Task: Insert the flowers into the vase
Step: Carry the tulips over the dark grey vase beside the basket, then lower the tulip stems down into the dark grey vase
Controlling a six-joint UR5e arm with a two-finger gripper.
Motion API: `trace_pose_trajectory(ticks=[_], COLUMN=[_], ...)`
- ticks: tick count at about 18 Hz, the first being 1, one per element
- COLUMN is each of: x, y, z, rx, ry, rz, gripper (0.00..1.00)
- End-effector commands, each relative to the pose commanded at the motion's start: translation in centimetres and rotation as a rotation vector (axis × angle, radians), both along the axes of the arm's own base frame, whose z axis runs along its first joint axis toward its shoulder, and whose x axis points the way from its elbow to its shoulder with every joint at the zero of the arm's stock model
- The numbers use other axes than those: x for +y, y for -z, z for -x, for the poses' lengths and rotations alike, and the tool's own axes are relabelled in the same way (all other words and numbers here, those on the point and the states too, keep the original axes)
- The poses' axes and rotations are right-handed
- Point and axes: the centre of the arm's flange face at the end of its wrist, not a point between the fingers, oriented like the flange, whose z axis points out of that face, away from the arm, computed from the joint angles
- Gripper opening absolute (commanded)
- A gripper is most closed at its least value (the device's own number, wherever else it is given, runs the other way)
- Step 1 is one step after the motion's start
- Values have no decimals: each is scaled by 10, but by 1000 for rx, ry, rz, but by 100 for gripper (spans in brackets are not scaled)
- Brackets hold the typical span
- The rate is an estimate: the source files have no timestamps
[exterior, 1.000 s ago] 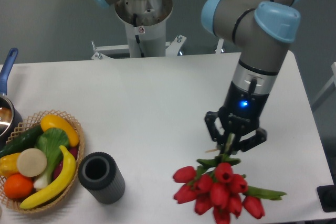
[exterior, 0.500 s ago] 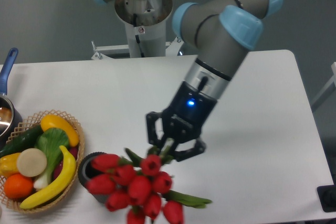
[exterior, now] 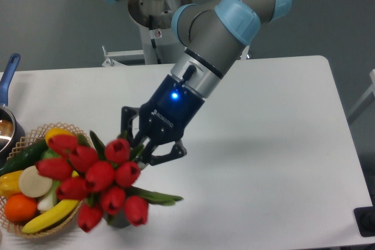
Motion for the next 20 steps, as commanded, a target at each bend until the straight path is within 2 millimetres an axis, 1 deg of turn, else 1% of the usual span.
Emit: trace_pose_trajectory(ticks=[4, 7, 9, 10, 11, 15, 17, 19, 20], x=[8, 19, 28, 35, 39, 48, 52, 57, 60], y=[7, 17, 31, 37, 44, 53, 60, 64, 68], z=[2, -8, -9, -16, -17, -27, -29, -37, -36], rx=[25, 54, 62, 63, 69, 76, 68, 63, 59], ry=[74, 122, 148, 166, 177, 205, 211, 224, 224], rz=[-69, -91, -99, -98, -99, -101, -95, -91, -86], gripper=[0, 0, 0, 0, 0, 0, 1, 2, 3])
